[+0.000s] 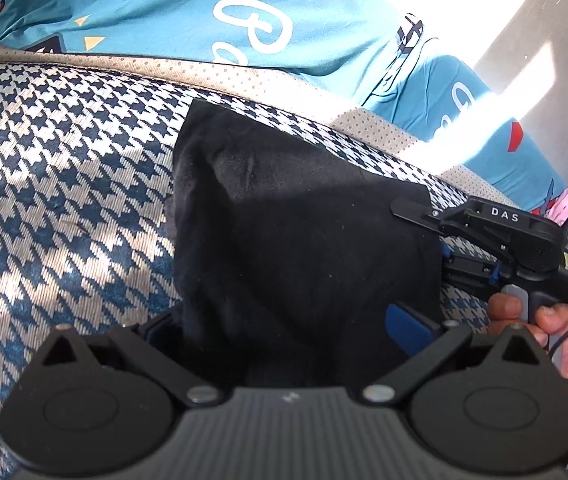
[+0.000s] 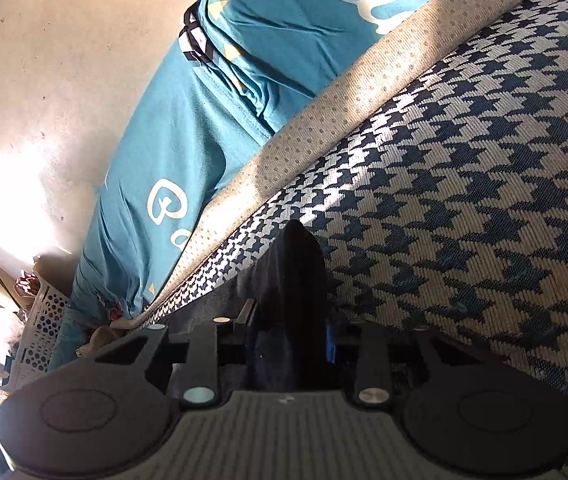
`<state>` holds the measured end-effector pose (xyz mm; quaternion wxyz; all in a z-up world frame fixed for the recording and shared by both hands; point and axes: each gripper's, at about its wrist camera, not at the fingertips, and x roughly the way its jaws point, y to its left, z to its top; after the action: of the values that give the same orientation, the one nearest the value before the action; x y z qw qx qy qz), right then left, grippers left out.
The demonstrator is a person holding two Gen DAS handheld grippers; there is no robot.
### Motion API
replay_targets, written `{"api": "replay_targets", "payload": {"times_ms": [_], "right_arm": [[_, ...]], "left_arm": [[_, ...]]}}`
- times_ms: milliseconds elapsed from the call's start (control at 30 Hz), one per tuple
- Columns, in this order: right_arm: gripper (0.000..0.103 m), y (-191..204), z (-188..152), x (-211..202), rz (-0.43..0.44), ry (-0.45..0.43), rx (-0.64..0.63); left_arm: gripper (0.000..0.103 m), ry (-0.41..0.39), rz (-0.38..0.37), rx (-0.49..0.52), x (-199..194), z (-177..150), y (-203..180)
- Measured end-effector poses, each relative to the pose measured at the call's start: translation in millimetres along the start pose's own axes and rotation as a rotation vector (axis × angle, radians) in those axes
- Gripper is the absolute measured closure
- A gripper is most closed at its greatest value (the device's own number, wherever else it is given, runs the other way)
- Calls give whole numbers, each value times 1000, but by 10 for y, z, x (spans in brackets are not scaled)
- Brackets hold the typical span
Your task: Fold clothes
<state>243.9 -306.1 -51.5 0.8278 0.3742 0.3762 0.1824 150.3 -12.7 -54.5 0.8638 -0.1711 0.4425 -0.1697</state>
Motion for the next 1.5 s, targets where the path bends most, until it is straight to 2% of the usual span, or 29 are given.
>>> {"api": "replay_targets", "payload": {"times_ms": [167,400,467,533,733,833,1000,1133,1333,1400,1500], "right_arm": [[79,-16,0,-4,9,6,8],[79,-38,-5,-12,12,12,17],[79,6,-17,-6,-2,9,-10],[81,52,-36,5,-18,4,-35],[85,243,-96,5,-90,-15,-146],[86,382,-139,-33,-134,-36,-218],[86,568,-180,-163,-176,-67,-271],[87,712,-253,-305,-202,-97,-272],[87,790,-281,-509,-173,-151,-188],[87,739,-278,-531,-191,-139,-115],[87,623,-319,-494,-248,-112,-85]], "left_arm": [[5,-1,22,29,3,-13,-37],[9,-6,32,49,4,-29,-36],[18,-15,41,60,0,-27,-56],[37,-22,48,72,-5,-18,-75],[53,-31,118,130,-15,-30,-171],[62,-36,126,124,-50,-9,-167],[69,-49,131,136,-138,11,-191],[71,-49,123,142,-205,6,-225],[71,-16,68,86,-214,30,-176],[71,20,66,80,-168,47,-159],[70,45,86,80,-87,39,-126]]}}
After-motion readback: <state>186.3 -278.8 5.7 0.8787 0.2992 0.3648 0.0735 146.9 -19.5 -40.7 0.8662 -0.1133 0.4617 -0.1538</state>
